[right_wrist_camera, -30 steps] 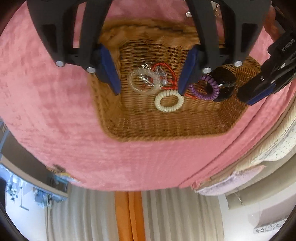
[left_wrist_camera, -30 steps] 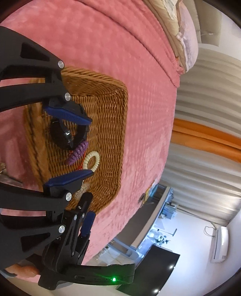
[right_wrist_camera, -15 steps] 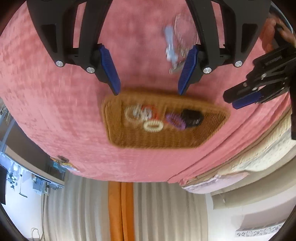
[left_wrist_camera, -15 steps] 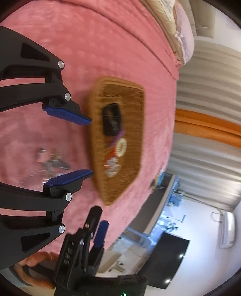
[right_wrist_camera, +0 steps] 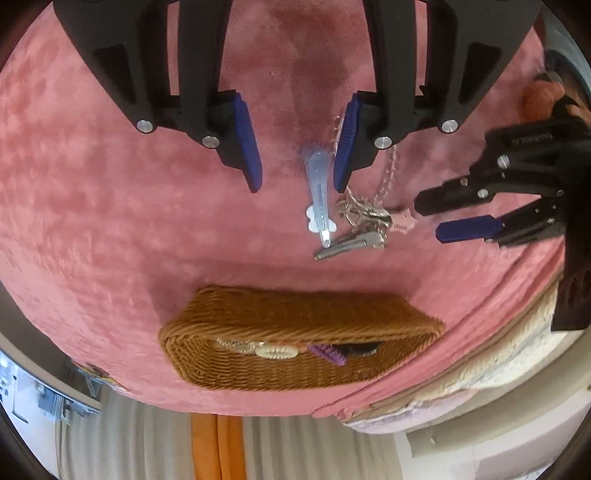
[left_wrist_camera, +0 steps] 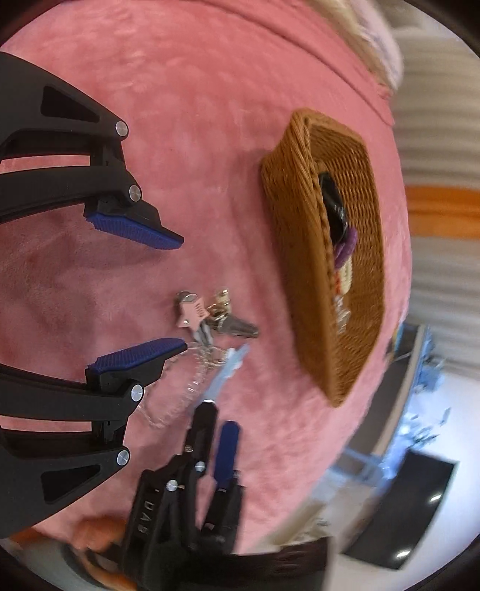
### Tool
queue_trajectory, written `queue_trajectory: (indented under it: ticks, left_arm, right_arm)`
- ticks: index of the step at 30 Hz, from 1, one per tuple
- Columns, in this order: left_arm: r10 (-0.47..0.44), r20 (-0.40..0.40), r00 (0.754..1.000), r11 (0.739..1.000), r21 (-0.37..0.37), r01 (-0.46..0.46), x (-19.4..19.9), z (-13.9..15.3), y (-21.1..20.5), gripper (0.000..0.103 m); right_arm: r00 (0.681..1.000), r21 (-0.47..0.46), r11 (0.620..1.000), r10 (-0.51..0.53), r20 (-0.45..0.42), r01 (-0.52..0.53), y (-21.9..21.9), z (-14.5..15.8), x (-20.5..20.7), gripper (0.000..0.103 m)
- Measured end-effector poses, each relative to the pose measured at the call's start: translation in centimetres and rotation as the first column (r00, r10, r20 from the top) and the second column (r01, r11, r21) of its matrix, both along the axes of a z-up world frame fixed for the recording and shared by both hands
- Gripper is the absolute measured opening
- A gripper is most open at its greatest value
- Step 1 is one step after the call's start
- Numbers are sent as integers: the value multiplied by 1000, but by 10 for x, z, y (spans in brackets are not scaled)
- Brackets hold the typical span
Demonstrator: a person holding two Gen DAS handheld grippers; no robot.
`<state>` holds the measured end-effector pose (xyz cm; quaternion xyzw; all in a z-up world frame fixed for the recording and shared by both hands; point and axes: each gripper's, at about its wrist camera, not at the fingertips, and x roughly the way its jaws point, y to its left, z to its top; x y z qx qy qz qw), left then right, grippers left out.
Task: Organize jewelry
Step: 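Move the left tool to the star-tag keys while the right tool approaches the blue hair clip, then grasp the star-tag keys with the left tool while the right tool grasps the blue hair clip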
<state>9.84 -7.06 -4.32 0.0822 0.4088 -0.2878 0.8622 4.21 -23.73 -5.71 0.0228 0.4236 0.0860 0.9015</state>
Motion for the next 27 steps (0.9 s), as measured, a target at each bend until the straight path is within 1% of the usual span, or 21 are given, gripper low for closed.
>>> queue_trajectory:
  ticks: [2, 4, 8, 10, 11, 13, 15, 18, 20, 22, 25, 27]
  left_arm:
    - [-19, 17, 1000, 998, 52, 18, 3, -2, -9, 48]
    - [-37, 28, 999, 996, 87, 34, 9, -2, -15, 48]
    - [-123, 23, 992, 985, 128, 119, 16, -8, -29, 47]
    - [-151, 25, 988, 982, 122, 146, 14, -6, -32, 34]
    - [-162, 25, 987, 981, 115, 158, 12, -6, -32, 27]
    - [-164, 35, 986, 980, 118, 159, 7, -6, -31, 21]
    - [-157, 43, 987, 982, 113, 152, 3, -4, -29, 21]
    - [-104, 29, 994, 989, 110, 100, 0, -3, -21, 21]
    - [-47, 18, 999, 993, 108, 44, -4, -2, -11, 21]
    - [45, 14, 999, 992, 115, -46, -10, -2, 2, 21]
    - [167, 23, 986, 977, 128, -169, -21, -3, 20, 21]
    - [222, 39, 974, 966, 131, -225, -30, -4, 29, 21]
  right_arm:
    - [1000, -2, 1000, -3, -7, 3, 1, -2, 3, 37]
    - [1000, -1, 1000, -11, -13, 11, 1, -3, 5, 37]
    - [1000, 0, 1000, -4, -23, 4, 3, -5, 6, 27]
    - [1000, -1, 1000, 3, -24, -3, 4, -5, 7, 18]
    - [1000, -2, 1000, 3, -22, -3, 4, -5, 6, 17]
    - [1000, -9, 1000, -3, -16, 3, 4, -5, 4, 15]
    - [1000, -13, 1000, -12, -12, 11, 4, -4, 3, 14]
    - [999, -12, 999, -35, -9, 35, -1, -3, 3, 14]
    - [999, -7, 999, -49, -12, 49, -4, -3, 3, 14]
    - [998, -8, 998, -67, -16, 67, -8, -3, 3, 14]
    - [996, -24, 996, -83, -17, 83, -9, -3, 2, 14]
    - [996, -38, 996, -84, -14, 83, -7, -3, 1, 14]
